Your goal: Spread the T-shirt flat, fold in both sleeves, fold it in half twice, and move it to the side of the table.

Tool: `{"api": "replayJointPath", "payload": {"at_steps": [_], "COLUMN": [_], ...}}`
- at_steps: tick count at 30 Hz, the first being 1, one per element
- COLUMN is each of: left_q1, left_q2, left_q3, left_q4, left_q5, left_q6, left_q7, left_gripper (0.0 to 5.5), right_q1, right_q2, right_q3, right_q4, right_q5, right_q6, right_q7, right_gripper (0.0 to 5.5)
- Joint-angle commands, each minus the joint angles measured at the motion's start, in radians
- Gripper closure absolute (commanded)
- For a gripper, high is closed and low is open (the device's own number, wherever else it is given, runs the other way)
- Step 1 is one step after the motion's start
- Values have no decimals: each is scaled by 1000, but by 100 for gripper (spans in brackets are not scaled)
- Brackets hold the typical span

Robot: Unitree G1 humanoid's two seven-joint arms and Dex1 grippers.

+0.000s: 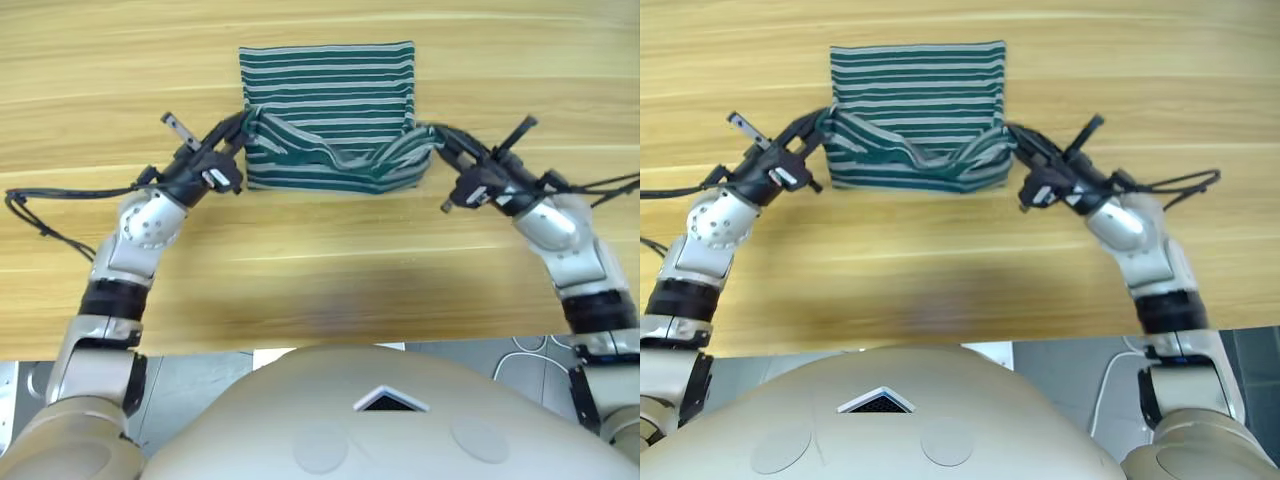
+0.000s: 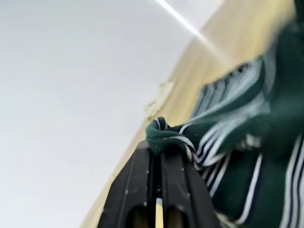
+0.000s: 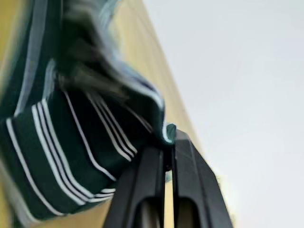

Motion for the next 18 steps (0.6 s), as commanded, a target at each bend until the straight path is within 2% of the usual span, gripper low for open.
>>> {"api": "replayJointPath", "payload": {"at_steps": [1,5,9,18], "left_q1": [-177,-349,-461,-610], "left_q2": [-58,-103,-129,-176], "left_q3": [-11,-60,-90,-139], "left_q4": [190,456,649,884], "left_q5": [91,176,214,251], "left_q6": [30,25,18,83], "left_q7": [102,192,265,343], "left_gripper": [548,548,548,548], "right_q1": [-226,-443,-577,-702], "right_q2": [104,193,244,307], "right_q3": [32,91,136,181], "right_q4": [241,542,759,990], "right_q5": [-109,-218,-272,-286], "right_q6": [12,38,58,123], "right_q7": [-136,-298,-409,-525], "right_gripper": [550,550,550,550]}}
